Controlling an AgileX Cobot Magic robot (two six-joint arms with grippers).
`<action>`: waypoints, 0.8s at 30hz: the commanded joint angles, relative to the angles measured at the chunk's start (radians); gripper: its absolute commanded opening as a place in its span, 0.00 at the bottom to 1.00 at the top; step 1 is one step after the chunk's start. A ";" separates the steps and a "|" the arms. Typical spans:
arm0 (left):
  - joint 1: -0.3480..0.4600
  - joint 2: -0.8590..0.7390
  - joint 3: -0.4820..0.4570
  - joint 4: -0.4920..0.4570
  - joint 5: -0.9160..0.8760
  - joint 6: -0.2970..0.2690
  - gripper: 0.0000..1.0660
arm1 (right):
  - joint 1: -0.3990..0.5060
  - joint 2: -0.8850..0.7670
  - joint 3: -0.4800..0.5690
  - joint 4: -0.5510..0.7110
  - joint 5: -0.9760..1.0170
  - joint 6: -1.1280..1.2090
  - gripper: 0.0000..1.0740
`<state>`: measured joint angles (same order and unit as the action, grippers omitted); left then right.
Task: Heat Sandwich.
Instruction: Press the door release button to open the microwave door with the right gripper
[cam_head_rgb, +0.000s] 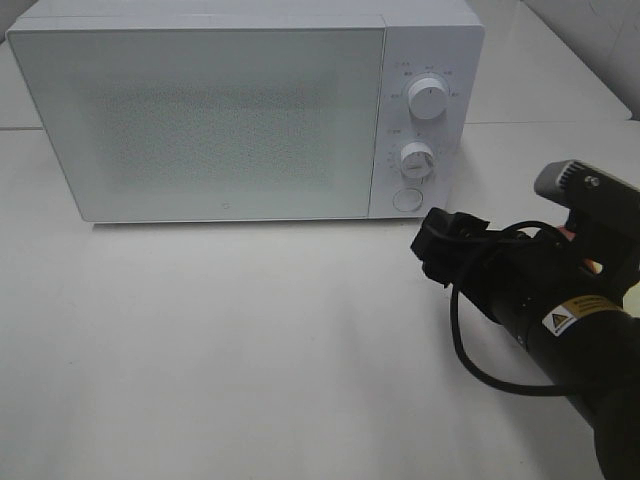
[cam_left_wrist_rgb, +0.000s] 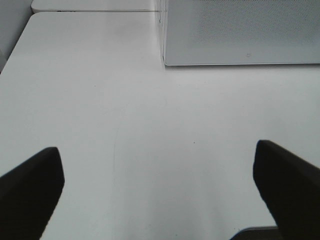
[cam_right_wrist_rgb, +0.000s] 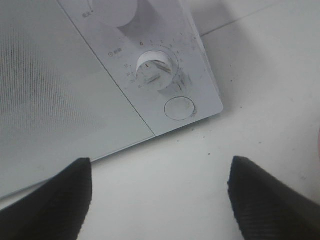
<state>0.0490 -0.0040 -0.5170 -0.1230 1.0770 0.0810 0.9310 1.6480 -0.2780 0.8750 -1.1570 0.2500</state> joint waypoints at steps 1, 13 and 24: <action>0.005 -0.019 0.001 -0.006 -0.010 -0.005 0.92 | 0.004 0.001 -0.006 -0.003 0.005 0.314 0.69; 0.005 -0.019 0.001 -0.006 -0.010 -0.005 0.92 | 0.004 0.001 -0.007 -0.002 0.049 0.896 0.51; 0.005 -0.019 0.001 -0.006 -0.010 -0.005 0.92 | 0.004 0.001 -0.007 -0.008 0.057 1.047 0.10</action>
<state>0.0490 -0.0040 -0.5170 -0.1230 1.0770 0.0810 0.9310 1.6480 -0.2780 0.8770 -1.1010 1.2770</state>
